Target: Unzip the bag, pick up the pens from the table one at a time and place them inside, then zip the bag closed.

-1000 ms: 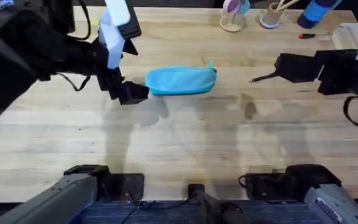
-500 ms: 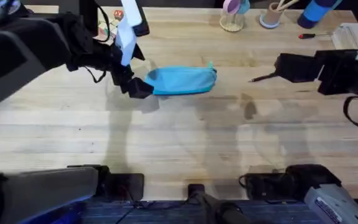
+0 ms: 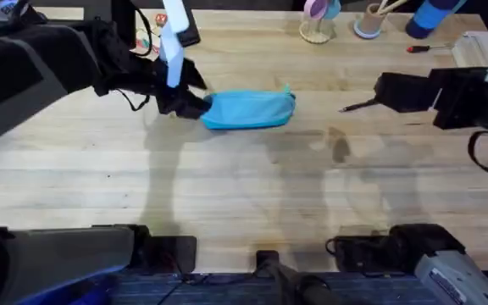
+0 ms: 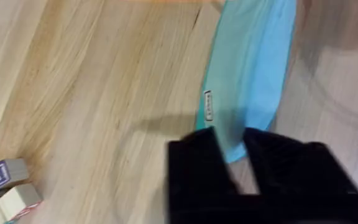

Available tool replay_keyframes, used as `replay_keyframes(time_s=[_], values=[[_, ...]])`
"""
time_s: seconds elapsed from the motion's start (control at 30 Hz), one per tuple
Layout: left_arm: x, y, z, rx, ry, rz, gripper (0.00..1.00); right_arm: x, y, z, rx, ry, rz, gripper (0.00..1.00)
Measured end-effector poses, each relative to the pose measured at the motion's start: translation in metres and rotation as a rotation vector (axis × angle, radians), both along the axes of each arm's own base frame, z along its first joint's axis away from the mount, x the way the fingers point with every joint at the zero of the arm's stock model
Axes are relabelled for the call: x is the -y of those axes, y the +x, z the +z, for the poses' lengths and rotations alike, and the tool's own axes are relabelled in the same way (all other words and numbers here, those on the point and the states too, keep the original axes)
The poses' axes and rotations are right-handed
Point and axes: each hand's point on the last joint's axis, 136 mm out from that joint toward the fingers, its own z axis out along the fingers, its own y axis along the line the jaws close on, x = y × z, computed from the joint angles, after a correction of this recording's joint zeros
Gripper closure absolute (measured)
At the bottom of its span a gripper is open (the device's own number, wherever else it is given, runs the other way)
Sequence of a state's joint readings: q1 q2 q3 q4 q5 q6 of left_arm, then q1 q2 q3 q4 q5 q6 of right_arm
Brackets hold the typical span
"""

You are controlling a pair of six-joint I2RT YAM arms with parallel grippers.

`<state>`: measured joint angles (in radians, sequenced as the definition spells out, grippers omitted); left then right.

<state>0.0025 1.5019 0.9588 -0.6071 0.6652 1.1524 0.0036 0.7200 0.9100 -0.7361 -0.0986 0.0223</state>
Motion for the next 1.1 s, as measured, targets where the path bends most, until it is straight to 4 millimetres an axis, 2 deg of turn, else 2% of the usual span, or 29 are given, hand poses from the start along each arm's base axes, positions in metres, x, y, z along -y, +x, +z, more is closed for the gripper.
replay_keyframes(time_s=[0.03,0.07,0.1,0.43,0.63,0.7,0.73,0.83,0.93,1.1], values=[[0.001,-0.001,-0.001,-0.009,-0.004,-0.003,0.796,0.000,0.000,0.000,0.000,0.000,0.000,0.005],[0.001,-0.002,-0.003,-0.016,-0.007,-0.007,0.913,0.000,0.000,0.000,0.000,0.000,0.000,0.005],[0.002,-0.002,-0.005,-0.021,-0.012,-0.011,0.946,0.000,0.000,0.000,0.000,0.000,0.000,0.005],[0.002,-0.001,-0.006,-0.027,-0.019,-0.011,0.957,-0.003,0.001,0.000,-0.014,0.073,-0.029,0.005],[0.002,-0.001,-0.006,-0.028,-0.019,-0.011,0.958,-0.028,0.015,-0.016,-0.118,0.110,0.069,0.005],[0.002,-0.001,-0.006,-0.028,-0.019,-0.011,0.958,-0.038,0.021,-0.015,-0.144,0.114,0.100,0.005],[0.002,-0.001,-0.006,-0.028,-0.019,-0.011,0.958,-0.057,0.034,-0.007,-0.168,0.129,0.146,0.005],[0.002,-0.001,-0.006,-0.027,-0.019,-0.011,0.958,-0.078,0.046,-0.003,-0.197,0.153,0.183,0.005],[0.002,-0.001,-0.006,-0.028,-0.019,-0.011,0.958,-0.095,0.055,-0.006,-0.246,0.170,0.207,0.005],[0.002,-0.001,-0.006,-0.027,-0.019,-0.011,0.958,-0.114,0.066,-0.018,-0.324,0.179,0.223,0.005]])
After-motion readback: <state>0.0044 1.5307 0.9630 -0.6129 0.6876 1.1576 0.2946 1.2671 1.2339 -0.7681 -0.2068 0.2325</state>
